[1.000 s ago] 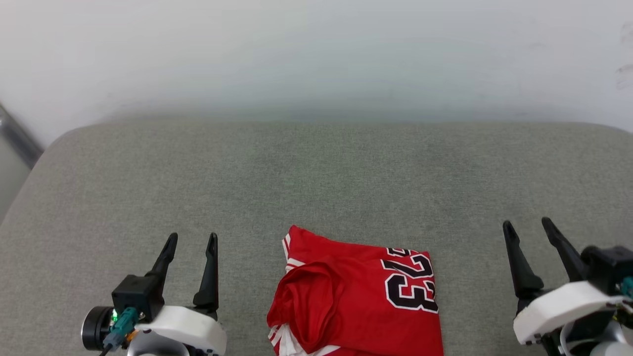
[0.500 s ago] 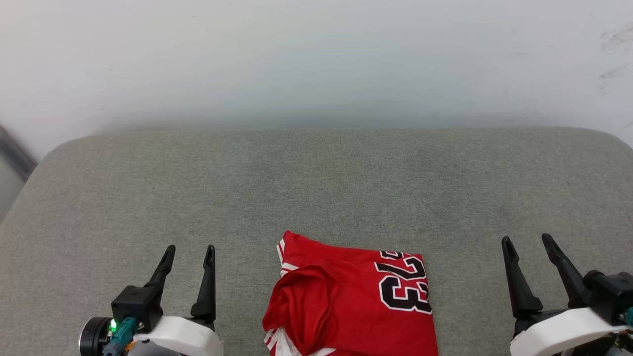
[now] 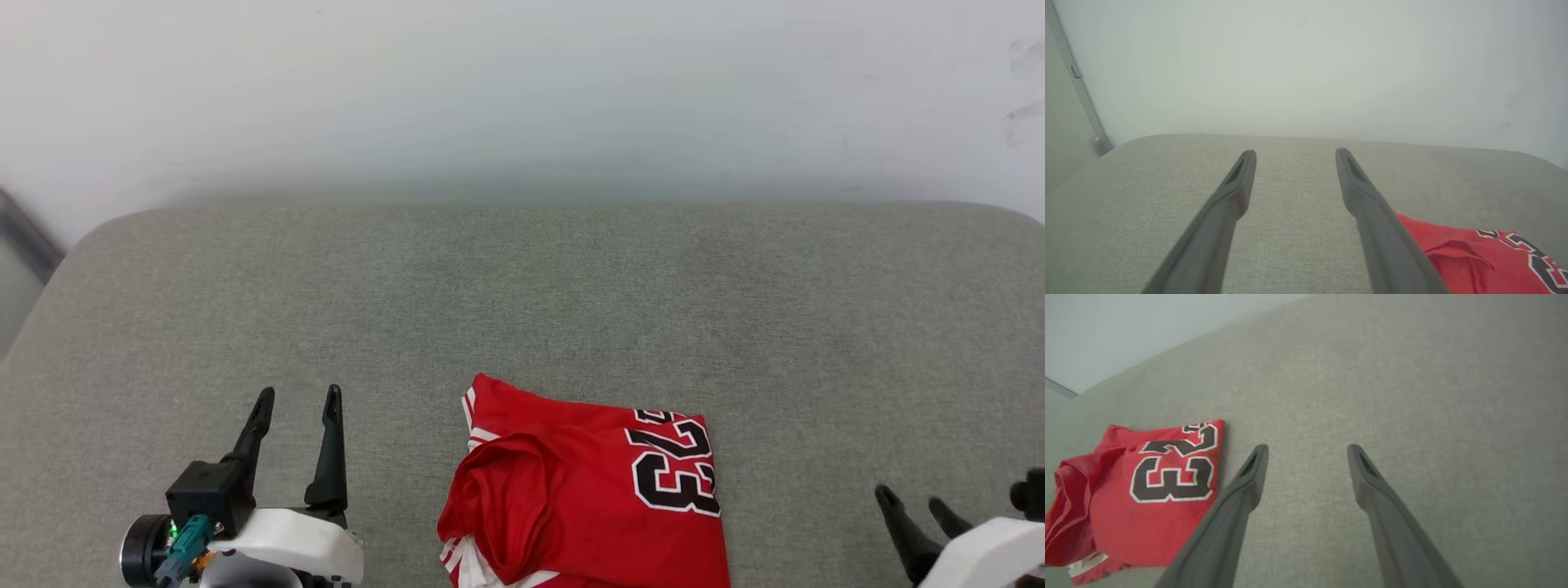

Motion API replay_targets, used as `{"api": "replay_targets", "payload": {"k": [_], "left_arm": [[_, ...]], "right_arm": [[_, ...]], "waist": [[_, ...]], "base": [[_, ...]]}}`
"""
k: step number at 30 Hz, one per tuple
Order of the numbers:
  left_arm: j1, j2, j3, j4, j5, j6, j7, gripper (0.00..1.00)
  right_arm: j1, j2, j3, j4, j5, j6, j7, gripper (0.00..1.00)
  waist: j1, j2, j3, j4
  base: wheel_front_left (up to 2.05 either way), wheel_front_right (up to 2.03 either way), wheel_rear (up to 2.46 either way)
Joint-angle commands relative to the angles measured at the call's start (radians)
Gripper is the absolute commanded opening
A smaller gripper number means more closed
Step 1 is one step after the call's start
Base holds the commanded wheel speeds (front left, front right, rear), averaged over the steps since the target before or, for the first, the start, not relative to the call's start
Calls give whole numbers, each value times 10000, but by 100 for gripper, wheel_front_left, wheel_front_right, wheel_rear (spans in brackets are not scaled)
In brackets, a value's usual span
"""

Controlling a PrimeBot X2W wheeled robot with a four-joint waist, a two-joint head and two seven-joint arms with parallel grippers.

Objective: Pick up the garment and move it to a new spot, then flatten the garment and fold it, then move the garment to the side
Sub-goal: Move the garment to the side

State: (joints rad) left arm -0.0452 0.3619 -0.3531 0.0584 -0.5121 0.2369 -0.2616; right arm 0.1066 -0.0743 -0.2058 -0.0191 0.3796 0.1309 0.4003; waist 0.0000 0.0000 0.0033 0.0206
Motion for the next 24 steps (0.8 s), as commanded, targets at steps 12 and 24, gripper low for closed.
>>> {"api": "replay_targets", "payload": {"k": [12,24], "left_arm": [[-445,-407,240,-108,439,-412,-41,100],[-808,-806,408,76,751,-790,-33,100]], "right_arm": [[-1598,147,-1699,2162,2842,-2,4858,100],[-2991,259,-30,4614,6024,-7,5290,100]], "waist": [[0,0,604,951],[0,0,1246,1770]], "base": [[0,0,0],[0,0,0]]}}
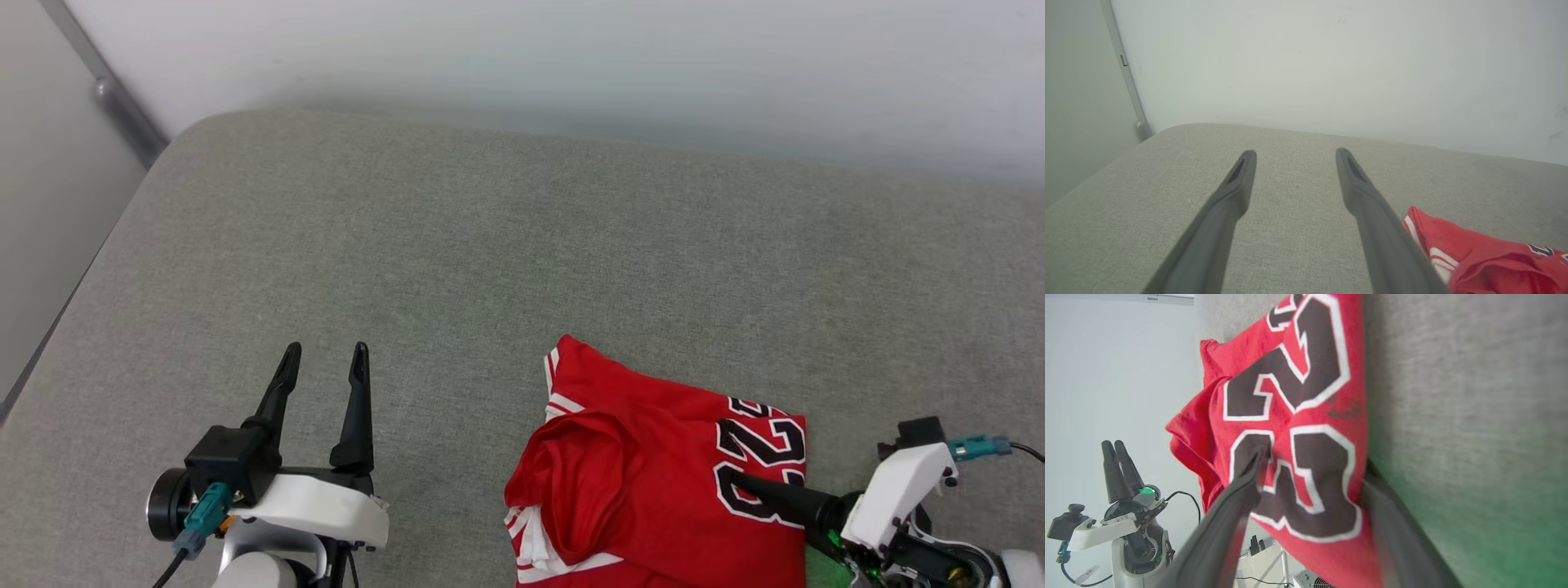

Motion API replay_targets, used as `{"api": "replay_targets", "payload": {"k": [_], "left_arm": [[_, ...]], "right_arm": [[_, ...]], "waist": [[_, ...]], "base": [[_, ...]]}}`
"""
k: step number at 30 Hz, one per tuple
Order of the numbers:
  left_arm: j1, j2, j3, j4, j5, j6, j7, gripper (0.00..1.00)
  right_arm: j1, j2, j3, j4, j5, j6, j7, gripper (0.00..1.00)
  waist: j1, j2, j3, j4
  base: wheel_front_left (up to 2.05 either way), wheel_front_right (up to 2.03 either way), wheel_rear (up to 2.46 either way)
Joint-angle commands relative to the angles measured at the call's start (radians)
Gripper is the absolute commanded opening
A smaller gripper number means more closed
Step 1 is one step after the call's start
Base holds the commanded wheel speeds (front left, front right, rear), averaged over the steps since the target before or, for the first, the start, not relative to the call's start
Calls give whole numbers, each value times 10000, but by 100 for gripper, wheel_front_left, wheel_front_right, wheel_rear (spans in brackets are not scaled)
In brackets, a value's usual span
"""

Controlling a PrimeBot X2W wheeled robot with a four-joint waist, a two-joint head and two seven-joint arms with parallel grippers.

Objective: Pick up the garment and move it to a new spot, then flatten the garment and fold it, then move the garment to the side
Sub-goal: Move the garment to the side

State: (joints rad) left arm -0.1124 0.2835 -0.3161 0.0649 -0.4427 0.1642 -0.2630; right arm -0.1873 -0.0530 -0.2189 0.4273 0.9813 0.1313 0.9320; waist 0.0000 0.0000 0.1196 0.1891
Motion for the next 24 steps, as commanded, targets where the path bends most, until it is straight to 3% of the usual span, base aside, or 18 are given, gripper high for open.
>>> {"api": "replay_targets", "payload": {"k": [1,2,3,8,15,19,24], "left_arm": [[-154,-40,67,15,82,-63,-20,100],[-154,-71,92,33,105,-91,-20,100],[-148,-88,116,55,113,-117,-20,100],[-130,-169,233,-25,339,-220,-20,100],[185,-162,354,-67,535,-252,-20,100],[435,-121,430,-128,592,-210,-20,100],[656,-189,392,-164,597,-267,-20,100]], "right_arm": [[-103,43,219,256,23,-10,-129,98],[-141,45,378,350,22,-12,-202,42],[-187,49,499,413,53,-13,-295,0],[-412,-32,1094,51,-214,-7,-756,0],[-240,-931,2473,-959,-1522,-7,-1479,0],[-278,-1759,3567,-1496,-2877,-7,-1947,0],[-388,-2625,4160,-1314,-4401,-7,-2283,0]], "waist": [[0,0,106,104],[0,0,115,118],[0,0,116,127],[0,0,-15,53],[0,0,-455,-450],[0,0,-648,-1203],[0,0,-818,-2407]], "base": [[0,0,0],[0,0,0],[0,0,0],[0,0,0],[0,0,0],[0,0,0],[0,0,0]]}}
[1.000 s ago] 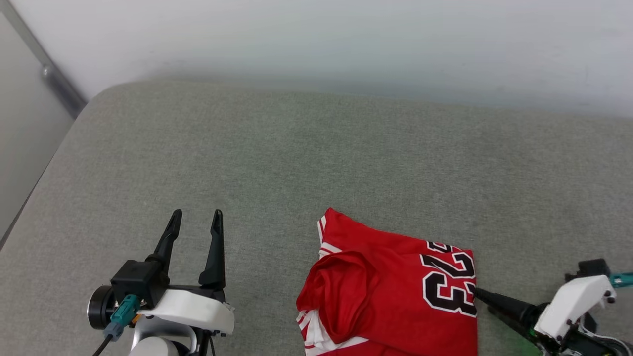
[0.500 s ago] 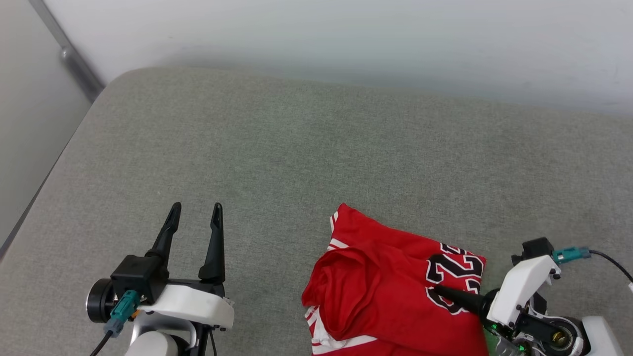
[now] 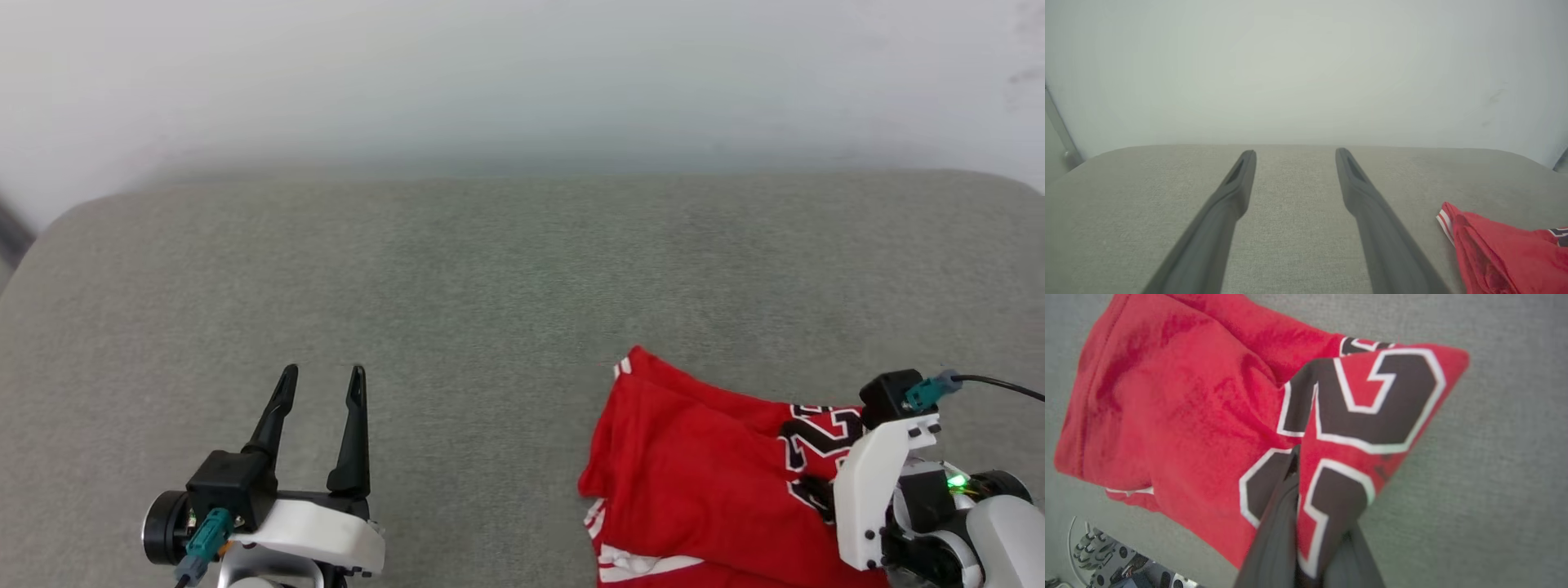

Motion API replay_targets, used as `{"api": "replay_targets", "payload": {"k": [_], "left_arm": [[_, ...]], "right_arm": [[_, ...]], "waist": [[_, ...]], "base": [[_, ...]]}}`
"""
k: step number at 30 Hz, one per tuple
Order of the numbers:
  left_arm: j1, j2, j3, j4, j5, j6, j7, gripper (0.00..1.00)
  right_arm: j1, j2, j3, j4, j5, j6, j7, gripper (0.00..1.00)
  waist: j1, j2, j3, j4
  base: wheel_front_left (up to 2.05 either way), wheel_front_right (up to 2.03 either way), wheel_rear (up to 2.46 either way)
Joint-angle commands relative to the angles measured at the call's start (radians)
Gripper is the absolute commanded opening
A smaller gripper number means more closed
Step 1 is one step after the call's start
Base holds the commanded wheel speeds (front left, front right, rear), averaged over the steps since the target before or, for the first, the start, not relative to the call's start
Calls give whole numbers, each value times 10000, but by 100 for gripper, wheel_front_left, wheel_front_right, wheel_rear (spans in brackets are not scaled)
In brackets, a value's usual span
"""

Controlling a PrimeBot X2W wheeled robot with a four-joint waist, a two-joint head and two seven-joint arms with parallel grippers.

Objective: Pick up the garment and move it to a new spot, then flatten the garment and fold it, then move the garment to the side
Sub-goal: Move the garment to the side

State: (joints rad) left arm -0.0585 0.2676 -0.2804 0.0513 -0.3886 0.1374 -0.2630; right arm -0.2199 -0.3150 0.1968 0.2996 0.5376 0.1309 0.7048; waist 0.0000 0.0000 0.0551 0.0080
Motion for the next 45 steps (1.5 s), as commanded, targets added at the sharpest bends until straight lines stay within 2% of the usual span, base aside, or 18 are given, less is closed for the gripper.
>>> {"api": "replay_targets", "payload": {"k": [1,7,14,19,25,30,31,32,33,40,41,45], "left_arm": [[138,-51,-27,2,62,-26,-19,100],[-57,-27,-133,-138,124,-94,-5,100],[-954,298,-308,-573,377,-328,267,100],[-1866,622,-377,-1159,660,-508,592,100],[-2918,969,-484,-1868,990,-750,1023,100],[-3496,1171,-537,-2226,1144,-881,1247,100],[-3577,1187,-554,-2256,1172,-912,1260,100],[-3638,1202,-569,-2275,1190,-925,1280,100],[-3678,1215,-581,-2275,1211,-941,1297,100],[-3546,1126,-697,-1966,1122,-864,1235,100],[-3334,1016,-763,-1731,1025,-835,1061,100],[-2935,816,-742,-1271,840,-731,733,100]], "right_arm": [[-27,-151,9,100,-153,-5,-33,0],[-598,-441,-22,887,-722,-7,-706,0],[-2209,-544,-451,2027,-1244,-3,-2278,0],[-3502,-841,-1126,2956,-1686,-7,-3377,0],[-4922,-1274,-2179,3959,-2404,-5,-4695,0],[-5710,-1110,-2923,4614,-3159,-7,-5696,0],[-5851,-1021,-3080,4730,-3294,-7,-5907,9],[-5944,-934,-3194,4860,-3454,-5,-6099,42],[-6002,-864,-3359,5029,-3662,-5,-6287,100],[-6204,-511,-4681,5919,-4969,-7,-7289,100],[-6038,-469,-5055,5995,-5445,-7,-7606,100],[-5610,-209,-5244,5785,-5703,-5,-7975,100]], "waist": [[0,0,-202,-811],[0,0,57,-2384],[0,0,1517,-3399],[0,0,2980,-3598],[0,0,4474,-3470],[0,0,5293,-3362],[0,0,5390,-3340],[0,0,5475,-3313],[0,0,5535,-3292],[0,0,5281,-3202],[0,0,4814,-3143],[0,0,3860,-3081]], "base": [[0,0,0],[0,0,0],[0,0,0],[0,0,0],[0,0,0],[0,0,0],[0,0,0],[0,0,0],[0,0,0],[0,0,0],[0,0,0],[0,0,0]]}}
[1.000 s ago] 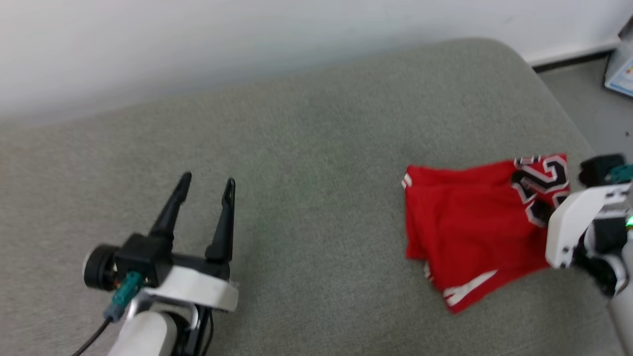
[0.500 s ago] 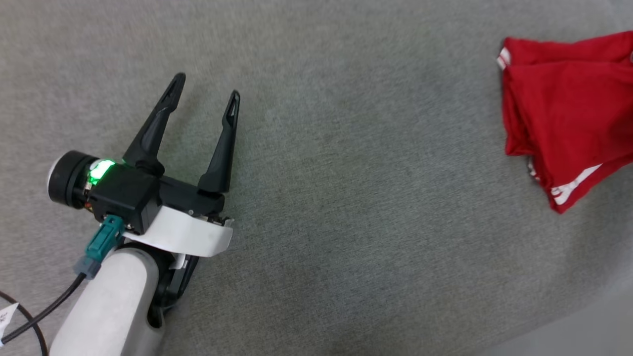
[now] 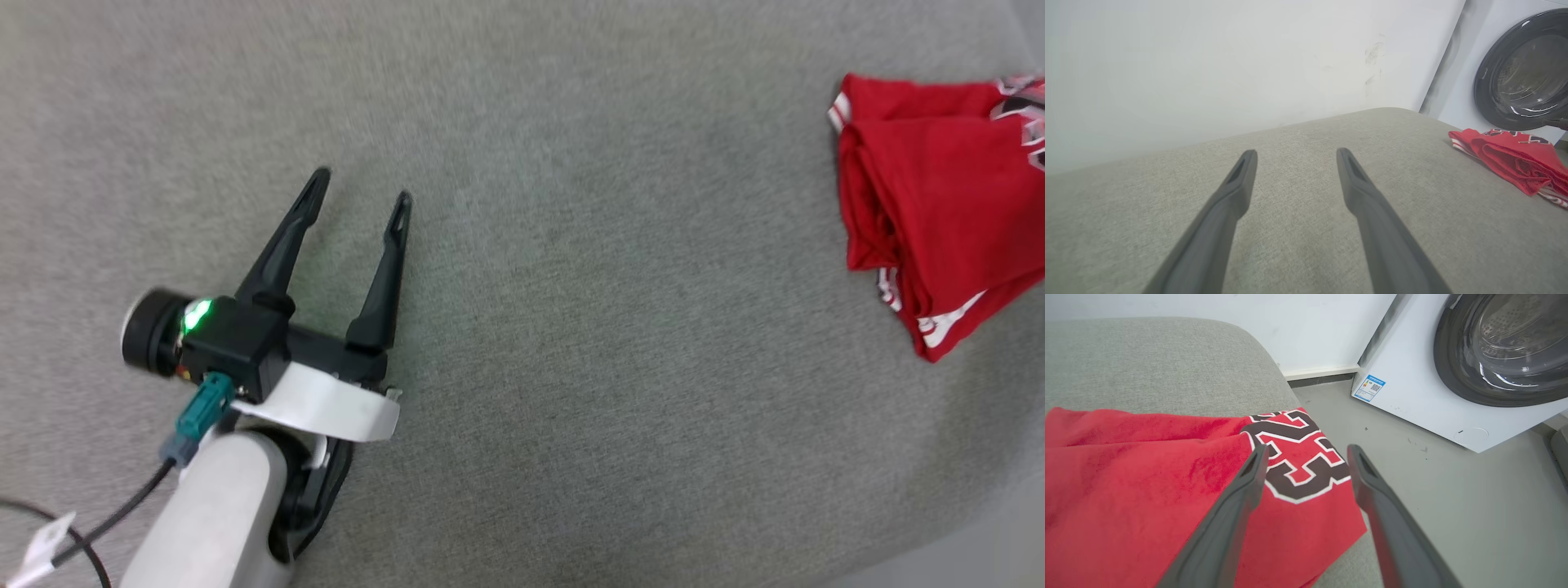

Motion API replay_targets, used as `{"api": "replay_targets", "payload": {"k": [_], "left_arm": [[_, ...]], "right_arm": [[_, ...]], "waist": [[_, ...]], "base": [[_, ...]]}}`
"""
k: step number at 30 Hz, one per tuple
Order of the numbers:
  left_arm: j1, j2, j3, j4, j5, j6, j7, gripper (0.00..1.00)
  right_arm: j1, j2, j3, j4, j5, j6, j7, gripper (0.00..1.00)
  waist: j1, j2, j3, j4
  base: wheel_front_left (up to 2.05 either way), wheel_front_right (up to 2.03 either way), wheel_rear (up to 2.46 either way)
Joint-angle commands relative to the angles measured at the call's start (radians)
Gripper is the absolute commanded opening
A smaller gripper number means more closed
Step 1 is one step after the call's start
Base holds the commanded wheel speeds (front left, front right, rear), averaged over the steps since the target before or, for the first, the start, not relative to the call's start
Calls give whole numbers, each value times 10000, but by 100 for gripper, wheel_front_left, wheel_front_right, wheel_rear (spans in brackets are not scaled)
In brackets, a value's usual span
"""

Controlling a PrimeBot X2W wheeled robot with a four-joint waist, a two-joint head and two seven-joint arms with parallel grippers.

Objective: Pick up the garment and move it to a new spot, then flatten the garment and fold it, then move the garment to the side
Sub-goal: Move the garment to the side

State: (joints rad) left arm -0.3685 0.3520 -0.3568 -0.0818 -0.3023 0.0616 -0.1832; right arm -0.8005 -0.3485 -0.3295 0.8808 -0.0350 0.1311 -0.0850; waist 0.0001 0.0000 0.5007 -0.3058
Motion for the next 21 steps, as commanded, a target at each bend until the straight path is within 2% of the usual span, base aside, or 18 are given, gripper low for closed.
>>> {"api": "replay_targets", "payload": {"k": [1,8,15,21], "left_arm": [[306,-64,45,150,-88,93,-113,100],[1269,-387,316,743,-524,495,-448,100],[2084,-631,615,1272,-871,765,-668,100],[2539,-735,901,1747,-1042,909,-757,100]], "right_arm": [[332,133,56,-129,-46,-9,-125,100],[1899,739,511,-1450,47,-9,-295,100],[4109,1714,1362,-3832,464,-7,-33,100],[5636,2208,2364,-5867,1056,-7,222,100]], "waist": [[-1,0,-833,67],[-1,0,-2265,501],[-1,0,-3271,1239],[-1,0,-3985,2005]], "base": [[0,0,0],[0,0,0],[0,0,0],[0,0,0]]}}
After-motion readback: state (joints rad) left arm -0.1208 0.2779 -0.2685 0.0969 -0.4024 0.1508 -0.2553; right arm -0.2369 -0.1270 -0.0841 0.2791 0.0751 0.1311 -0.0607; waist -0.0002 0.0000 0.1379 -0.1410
